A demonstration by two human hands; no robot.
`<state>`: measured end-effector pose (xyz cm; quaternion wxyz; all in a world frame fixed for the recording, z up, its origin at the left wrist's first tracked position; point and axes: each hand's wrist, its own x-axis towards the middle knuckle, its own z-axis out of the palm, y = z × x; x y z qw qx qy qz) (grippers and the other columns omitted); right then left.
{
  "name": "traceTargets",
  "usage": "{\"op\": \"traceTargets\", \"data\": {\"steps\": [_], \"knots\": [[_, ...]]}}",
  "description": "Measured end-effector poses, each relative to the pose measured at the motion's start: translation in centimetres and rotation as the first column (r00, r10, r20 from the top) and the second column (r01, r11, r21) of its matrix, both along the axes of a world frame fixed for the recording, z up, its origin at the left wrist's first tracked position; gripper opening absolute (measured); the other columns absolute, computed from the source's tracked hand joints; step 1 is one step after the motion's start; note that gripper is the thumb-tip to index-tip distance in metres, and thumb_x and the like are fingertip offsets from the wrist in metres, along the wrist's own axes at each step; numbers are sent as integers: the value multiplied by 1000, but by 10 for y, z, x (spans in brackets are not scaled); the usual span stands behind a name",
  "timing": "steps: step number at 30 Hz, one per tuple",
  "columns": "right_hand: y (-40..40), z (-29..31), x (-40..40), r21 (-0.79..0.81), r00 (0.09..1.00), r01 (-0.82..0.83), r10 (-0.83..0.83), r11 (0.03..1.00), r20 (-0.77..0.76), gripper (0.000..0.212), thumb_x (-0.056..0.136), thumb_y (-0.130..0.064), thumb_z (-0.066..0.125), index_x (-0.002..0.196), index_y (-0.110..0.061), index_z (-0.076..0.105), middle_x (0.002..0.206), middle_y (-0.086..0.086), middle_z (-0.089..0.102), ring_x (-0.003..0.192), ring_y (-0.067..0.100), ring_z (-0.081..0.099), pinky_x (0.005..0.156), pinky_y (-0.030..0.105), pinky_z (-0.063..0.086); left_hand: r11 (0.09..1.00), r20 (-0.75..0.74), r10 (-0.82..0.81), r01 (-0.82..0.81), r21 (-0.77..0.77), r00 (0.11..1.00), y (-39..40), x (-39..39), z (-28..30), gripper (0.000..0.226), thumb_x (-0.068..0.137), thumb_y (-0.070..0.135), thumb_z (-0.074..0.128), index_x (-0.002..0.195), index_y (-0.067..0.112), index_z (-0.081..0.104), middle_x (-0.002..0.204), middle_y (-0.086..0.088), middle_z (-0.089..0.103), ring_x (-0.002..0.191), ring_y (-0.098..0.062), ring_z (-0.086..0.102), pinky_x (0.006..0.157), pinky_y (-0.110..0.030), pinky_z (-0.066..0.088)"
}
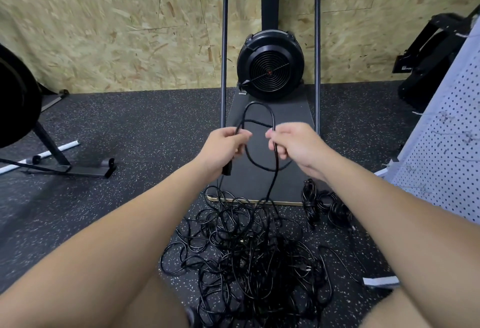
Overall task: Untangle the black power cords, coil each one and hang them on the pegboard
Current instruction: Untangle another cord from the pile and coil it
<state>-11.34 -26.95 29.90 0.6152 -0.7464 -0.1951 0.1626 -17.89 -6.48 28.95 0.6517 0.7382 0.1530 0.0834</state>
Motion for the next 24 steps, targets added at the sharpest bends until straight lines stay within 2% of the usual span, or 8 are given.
{"op": "traceTargets", "data": {"steps": [4,7,9,13,17,19,21,24], "knots": [[0,41,6,446,983,138,-68,884,-170,13,112,-11,59,105,-3,67,82,5,66,61,9,47,58,22,43,971,-106,-237,230,-69,966,-20,-10,-8,34,96,-2,65,125,9,78,77,-8,70,60,-12,51,56,-21,38],[-2,46,10,501,975,166,-65,849,-212,13,113,-10,58,102,-6,63,83,7,70,64,10,52,63,24,48,914,-121,-405,398,-79,906,-37,-15,-15,25,98,12,79,122,12,81,94,-10,78,68,-11,53,61,-22,38],[-3,40,9,483,973,166,-62,860,-223,12,113,-9,59,108,-1,65,91,13,75,71,13,61,69,27,55,926,-107,-372,376,21,922,-45,-14,-21,20,97,25,84,110,10,83,84,-3,71,68,-13,50,58,-24,37],[-7,33,7,263,987,131,-99,956,-129,20,109,-13,66,117,4,71,108,17,82,95,26,81,82,32,63,978,-26,-186,188,88,982,-44,-9,-23,27,100,29,81,99,1,79,72,-3,60,67,-19,44,52,-24,32],[-12,30,-3,-35,999,39,-38,999,31,12,104,-9,67,105,-5,78,91,12,83,84,26,81,71,33,61,995,68,-96,93,36,993,-33,-1,-12,20,104,25,74,87,18,79,76,-4,61,69,-16,48,55,-26,33],[-14,27,-10,-190,997,-45,55,981,53,11,100,-6,69,104,-9,79,86,10,83,78,23,80,67,30,59,994,91,-103,106,-31,990,-28,2,-6,20,107,24,71,91,14,79,76,-3,60,66,-14,47,55,-26,31],[-14,20,-16,-319,985,-133,161,938,63,15,98,-5,72,109,-14,78,89,7,83,74,16,79,66,28,58,992,110,-95,103,-71,989,-23,5,-2,21,108,23,69,101,7,79,75,-1,60,64,-10,48,54,-23,29],[-11,10,-18,-342,973,-179,219,922,81,23,97,-11,76,119,-19,75,106,1,80,74,10,76,61,23,56,988,135,-82,98,-118,988,-18,7,3,22,108,23,68,107,4,78,77,0,61,64,-8,50,55,-24,28]]}}
